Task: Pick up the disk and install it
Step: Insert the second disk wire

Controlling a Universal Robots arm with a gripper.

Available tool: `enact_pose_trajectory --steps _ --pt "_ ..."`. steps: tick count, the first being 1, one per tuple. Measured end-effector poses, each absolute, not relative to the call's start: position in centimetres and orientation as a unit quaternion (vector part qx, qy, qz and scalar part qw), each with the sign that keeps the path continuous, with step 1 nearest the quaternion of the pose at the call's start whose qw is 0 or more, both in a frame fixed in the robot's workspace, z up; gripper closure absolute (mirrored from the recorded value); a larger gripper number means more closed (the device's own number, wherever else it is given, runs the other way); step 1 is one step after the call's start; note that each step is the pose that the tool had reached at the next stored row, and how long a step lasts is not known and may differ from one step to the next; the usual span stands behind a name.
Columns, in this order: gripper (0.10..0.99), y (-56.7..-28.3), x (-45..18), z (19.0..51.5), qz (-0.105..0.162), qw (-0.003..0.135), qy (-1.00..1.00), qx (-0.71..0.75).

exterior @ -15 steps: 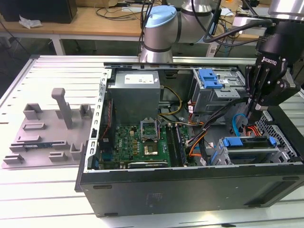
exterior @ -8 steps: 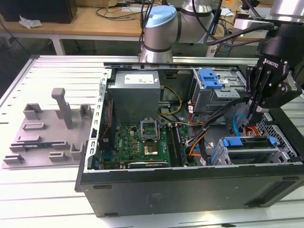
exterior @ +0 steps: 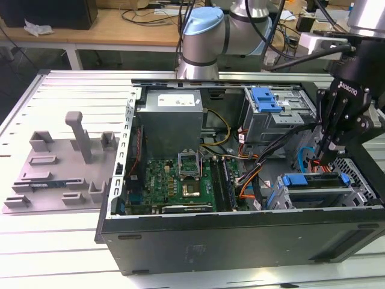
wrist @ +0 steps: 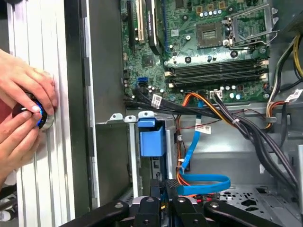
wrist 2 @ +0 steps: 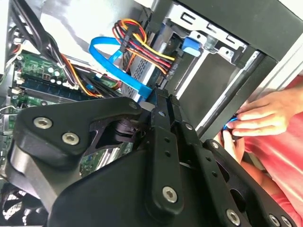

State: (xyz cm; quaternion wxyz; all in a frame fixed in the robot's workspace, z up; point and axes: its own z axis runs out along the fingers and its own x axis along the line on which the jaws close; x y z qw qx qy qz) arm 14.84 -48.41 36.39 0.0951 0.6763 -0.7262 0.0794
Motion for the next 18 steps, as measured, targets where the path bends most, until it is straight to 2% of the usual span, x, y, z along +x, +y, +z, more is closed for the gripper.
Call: enact_pose_trajectory --steps 4,10,13,18 --pt "0.925 -48.9 14.4 36.3 0.070 0.078 -0.728 0.677" --pt "0.925 -50.0 14.1 36.3 0.037 0.045 -0.730 0.681" --pt "0.925 -50.8 14.1 36.2 0.025 0.034 -0.730 0.682" --pt "0.925 -51.9 14.1 36.1 0.016 0.025 -0.730 0.683"
